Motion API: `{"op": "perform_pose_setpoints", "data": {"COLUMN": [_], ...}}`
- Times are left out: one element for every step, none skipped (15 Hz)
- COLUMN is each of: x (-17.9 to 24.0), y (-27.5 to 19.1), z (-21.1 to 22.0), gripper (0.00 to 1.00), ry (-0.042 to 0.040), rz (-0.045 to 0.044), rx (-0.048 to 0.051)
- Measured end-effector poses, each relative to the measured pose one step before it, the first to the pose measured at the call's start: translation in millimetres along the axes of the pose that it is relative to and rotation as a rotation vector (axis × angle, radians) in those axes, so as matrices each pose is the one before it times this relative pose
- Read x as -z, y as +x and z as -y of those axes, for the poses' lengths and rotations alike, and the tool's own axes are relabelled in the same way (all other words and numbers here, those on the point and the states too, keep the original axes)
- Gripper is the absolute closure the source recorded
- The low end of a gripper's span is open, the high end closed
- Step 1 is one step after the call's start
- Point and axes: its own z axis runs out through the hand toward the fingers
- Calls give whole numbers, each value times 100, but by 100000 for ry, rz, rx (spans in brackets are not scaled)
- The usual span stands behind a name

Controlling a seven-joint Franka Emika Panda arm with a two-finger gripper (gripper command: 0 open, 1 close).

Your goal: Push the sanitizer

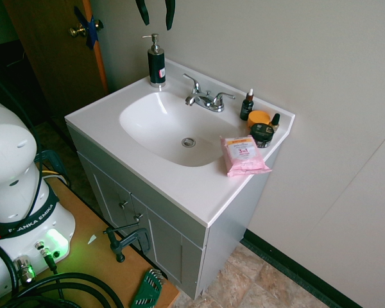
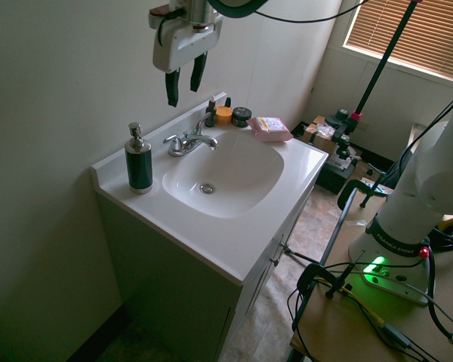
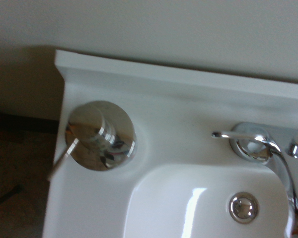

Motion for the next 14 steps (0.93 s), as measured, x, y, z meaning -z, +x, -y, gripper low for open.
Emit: {"op": "perform_pose_setpoints", "data": {"x": [172,293,183,170,117,12,-53,-158,-201,-215,-266,-336,-436,-478], "y": [260,207,103,32,50,-11,-46,-75,-147,-91,-121,-87,-179,-247], "z": [1127,1022,1014,795,701,669,591,536,408,387,353,305,341,371], "gripper": [100,100,100,100,100,100,100,100,100,100,100,100,100,100], "ry": [-376,-343,-168,-296,-308,-391,-375,-338,-261,-171,-253,-305,-407,-451], "rz": [272,-39,-192,68,297,266,-60,-5,220,195,165,257,457,511], "rx": [808,746,695,533,445,519,602,459,272,312,289,145,191,296]}}
